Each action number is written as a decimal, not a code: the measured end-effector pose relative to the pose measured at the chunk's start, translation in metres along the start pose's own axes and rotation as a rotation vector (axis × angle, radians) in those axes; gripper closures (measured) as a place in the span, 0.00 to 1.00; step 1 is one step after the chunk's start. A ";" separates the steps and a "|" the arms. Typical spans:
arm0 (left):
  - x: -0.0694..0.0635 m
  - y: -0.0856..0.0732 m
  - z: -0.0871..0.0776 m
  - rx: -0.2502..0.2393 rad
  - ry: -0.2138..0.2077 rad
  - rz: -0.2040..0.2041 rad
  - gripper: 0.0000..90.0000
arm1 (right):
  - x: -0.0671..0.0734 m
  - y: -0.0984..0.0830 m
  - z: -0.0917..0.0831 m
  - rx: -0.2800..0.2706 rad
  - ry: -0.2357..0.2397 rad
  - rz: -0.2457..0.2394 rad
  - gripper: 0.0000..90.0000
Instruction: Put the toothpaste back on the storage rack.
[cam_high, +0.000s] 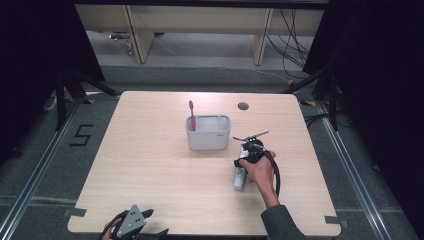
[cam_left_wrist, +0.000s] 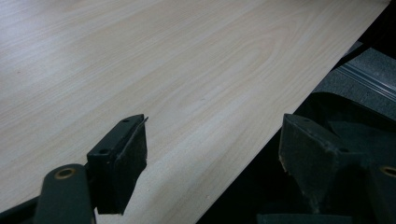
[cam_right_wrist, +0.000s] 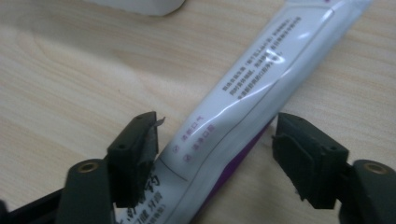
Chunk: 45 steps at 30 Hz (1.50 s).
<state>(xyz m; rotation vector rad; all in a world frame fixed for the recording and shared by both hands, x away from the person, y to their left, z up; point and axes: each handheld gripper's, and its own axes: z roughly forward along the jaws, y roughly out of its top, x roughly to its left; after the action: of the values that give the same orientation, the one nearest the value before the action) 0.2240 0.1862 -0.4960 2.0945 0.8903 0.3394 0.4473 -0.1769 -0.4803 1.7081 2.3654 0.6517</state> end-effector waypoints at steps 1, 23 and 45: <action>0.000 0.000 0.000 0.001 -0.006 0.005 0.26 | -0.001 0.000 0.000 0.006 -0.004 -0.014 0.42; -0.003 -0.001 0.001 -0.011 -0.019 -0.010 0.26 | -0.008 0.010 -0.005 0.165 -0.019 -0.148 0.64; -0.004 -0.002 0.002 -0.007 -0.021 -0.012 0.27 | -0.009 0.026 -0.007 0.252 -0.110 -0.209 0.82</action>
<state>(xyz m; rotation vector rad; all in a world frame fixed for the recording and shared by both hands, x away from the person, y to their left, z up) 0.2210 0.1833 -0.4986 2.0815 0.8878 0.3130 0.4701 -0.1805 -0.4647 1.5065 2.5878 0.2292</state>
